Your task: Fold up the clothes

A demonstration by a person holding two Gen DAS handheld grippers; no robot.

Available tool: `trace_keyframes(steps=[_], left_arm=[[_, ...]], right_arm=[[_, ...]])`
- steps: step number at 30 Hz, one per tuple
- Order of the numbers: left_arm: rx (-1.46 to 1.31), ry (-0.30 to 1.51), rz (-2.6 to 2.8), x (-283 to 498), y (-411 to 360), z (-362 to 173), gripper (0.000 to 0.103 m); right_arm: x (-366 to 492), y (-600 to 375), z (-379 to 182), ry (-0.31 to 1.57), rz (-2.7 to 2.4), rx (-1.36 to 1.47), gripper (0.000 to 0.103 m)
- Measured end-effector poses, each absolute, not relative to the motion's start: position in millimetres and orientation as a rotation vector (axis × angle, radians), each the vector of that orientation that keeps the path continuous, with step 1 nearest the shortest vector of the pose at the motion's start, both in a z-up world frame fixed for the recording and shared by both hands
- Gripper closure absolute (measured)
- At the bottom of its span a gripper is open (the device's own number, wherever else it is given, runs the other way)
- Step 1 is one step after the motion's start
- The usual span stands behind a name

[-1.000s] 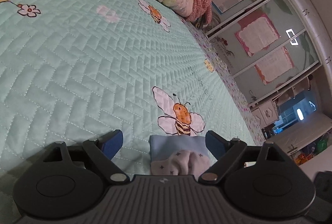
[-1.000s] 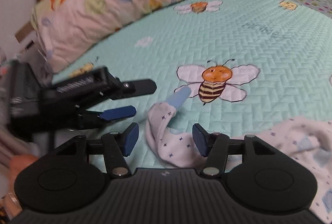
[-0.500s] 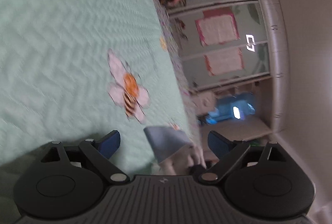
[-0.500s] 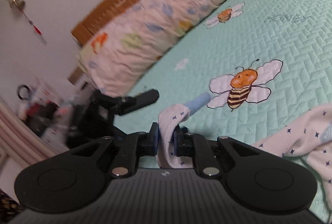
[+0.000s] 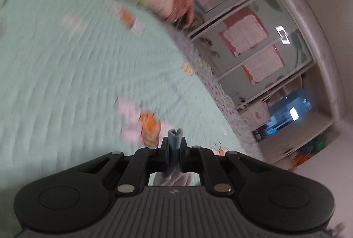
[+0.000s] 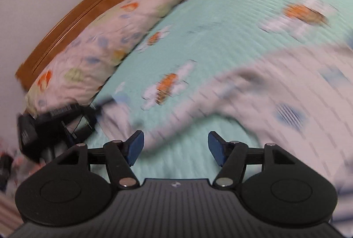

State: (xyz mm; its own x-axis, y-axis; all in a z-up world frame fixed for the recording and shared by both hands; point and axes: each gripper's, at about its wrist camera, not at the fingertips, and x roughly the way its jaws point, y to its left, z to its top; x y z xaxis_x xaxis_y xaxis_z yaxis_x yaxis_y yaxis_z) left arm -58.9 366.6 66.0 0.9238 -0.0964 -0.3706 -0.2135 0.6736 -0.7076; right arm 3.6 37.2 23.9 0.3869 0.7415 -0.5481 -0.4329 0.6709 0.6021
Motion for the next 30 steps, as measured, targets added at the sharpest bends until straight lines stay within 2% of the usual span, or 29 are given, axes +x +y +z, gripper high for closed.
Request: trace_keyframes(steps=[5,9,18,23,25,26,27,29,30], left_arm=[[-0.607,0.312,0.08,-15.4,366.7,143.1,0.096],[-0.594,0.329,0.109,24.3,380.8,170.4,0.096],[-0.526,0.551,0.329,52.1,393.4,138.7,0.096],[-0.669,0.641,0.42,54.7,418.2,117.7,0.095],[-0.714,0.651,0.459,62.3,434.5,106.7,0.088],[-0.709,0.67,0.468,67.8,442.6,101.6,0.074],[-0.7,0.692,0.476,73.2,450.7,96.7,0.069],[-0.713,0.695,0.514,68.2,465.2,89.9,0.068],[-0.707,0.695,0.509,62.2,468.5,87.6,0.064]], right_arm=[[-20.0,-7.1,3.2,0.919,0.671,0.459,0.037],[-16.7,-21.8,-0.4,0.893,0.624,0.516,0.037],[-15.9,-27.7,-15.3,0.832,0.687,0.492,0.037],[-15.8,-29.0,-21.2,0.762,0.733,0.499,0.037],[-16.7,-30.8,-23.5,0.741,0.744,0.512,0.037],[-17.9,-32.0,-24.5,0.734,0.748,0.516,0.037],[-19.1,-32.4,-24.8,0.731,0.749,0.515,0.037],[-18.5,-31.6,-24.3,0.727,0.751,0.513,0.037],[-18.2,-31.7,-24.3,0.725,0.752,0.515,0.037]])
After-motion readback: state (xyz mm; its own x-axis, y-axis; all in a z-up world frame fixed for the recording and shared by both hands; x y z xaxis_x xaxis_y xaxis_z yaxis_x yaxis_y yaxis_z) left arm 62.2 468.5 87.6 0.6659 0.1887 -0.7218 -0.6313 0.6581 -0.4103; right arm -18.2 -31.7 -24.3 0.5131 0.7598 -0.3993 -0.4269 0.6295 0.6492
